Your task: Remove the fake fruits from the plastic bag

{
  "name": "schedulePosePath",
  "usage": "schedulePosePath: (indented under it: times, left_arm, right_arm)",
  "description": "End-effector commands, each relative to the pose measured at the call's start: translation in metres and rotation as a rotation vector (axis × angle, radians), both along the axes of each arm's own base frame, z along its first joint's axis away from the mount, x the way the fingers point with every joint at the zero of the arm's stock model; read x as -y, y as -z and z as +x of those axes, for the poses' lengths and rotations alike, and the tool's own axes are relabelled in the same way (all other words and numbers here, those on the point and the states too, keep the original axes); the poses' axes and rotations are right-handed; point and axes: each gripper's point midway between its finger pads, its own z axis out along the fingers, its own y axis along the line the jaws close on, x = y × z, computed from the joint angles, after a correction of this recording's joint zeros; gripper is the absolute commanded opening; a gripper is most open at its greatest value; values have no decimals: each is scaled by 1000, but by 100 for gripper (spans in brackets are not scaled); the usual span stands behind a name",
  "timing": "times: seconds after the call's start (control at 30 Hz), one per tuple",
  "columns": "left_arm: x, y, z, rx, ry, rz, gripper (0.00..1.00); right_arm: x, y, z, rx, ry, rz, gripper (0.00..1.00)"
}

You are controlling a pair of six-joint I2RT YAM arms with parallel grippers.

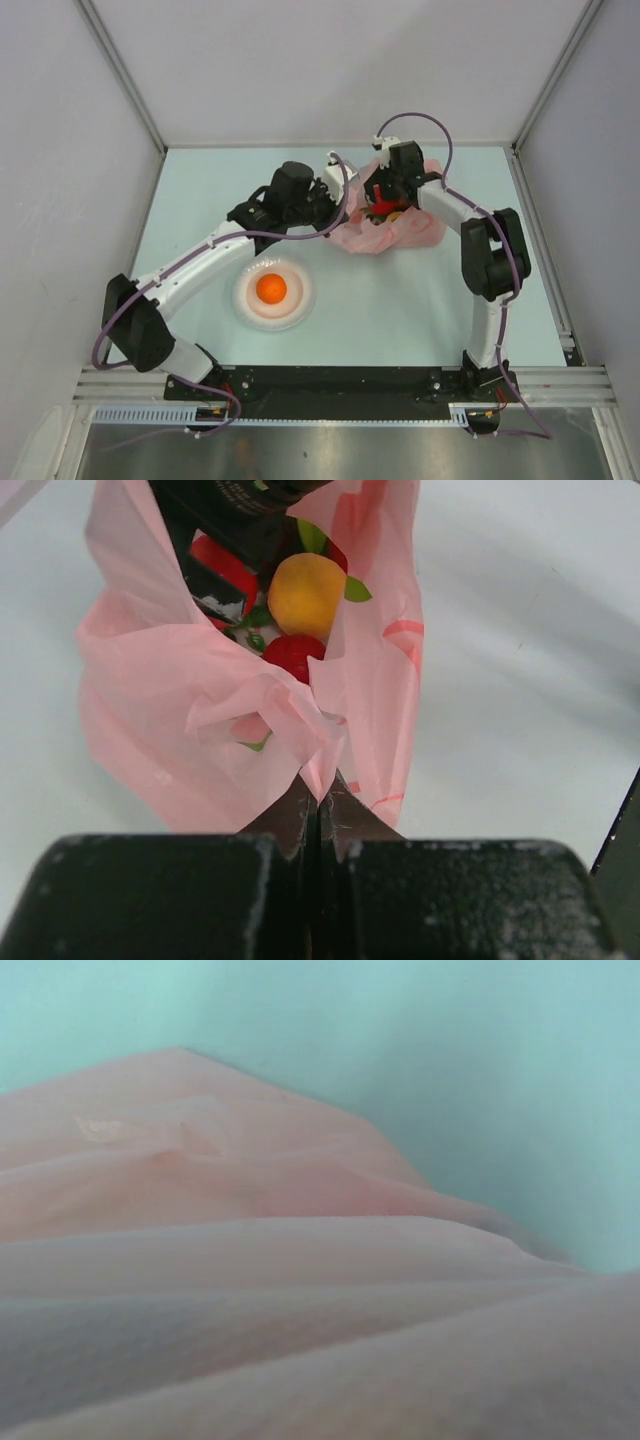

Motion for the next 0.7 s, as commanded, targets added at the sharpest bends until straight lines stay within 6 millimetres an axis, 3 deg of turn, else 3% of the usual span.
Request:
schedulePosePath:
  times: [0.0,0.13,0.2,0.27,0.3,0.33,0.4,0.43,0.5,0.53,0.6,0.63,0.67]
  left_arm:
    - [12,-19,2,5,22,-50,0]
    - [13,-18,5,8,15,-44,0]
    - [13,-17,7,11,9,-41,0]
    - [12,-18,9,18,3,-39,0]
    - [11,-18,11,23,-9,-35,0]
    - [11,-17,14,25,-20,-35,0]
    - [8,-16,19,23,-40,-39,0]
    - [10,-14,21,6,-49,-49,0]
    - [9,-20,29,-7,-68,-78,0]
    - [10,-19,32,-12,-69,-79,0]
    - [9,-31,42,-19,-94,-119,0]
    - [10,-31,46,-24,-98,-121,0]
    - [9,-41,52,-10,-108,-139,0]
  right_arm:
    - [-21,8,15,-5,-47,33,94]
    - [-21,23,20,-13,-26,-12,95]
    - [-20,18,24,4,-19,-14,70]
    - [-20,3,27,34,-24,-10,53]
    - [-18,-5,26,39,-27,-10,48]
    - [-18,-29,23,73,-44,5,45]
    - [-15,-52,10,75,-63,34,42]
    - [-15,-82,-1,107,-84,55,41]
    - [-15,-95,-27,72,-127,66,41]
    - [-12,-120,-42,105,-134,79,41]
    - [-10,-129,-69,67,-167,83,41]
    - [-9,-148,-84,92,-187,97,41]
    - [-7,-145,-100,67,-216,86,41]
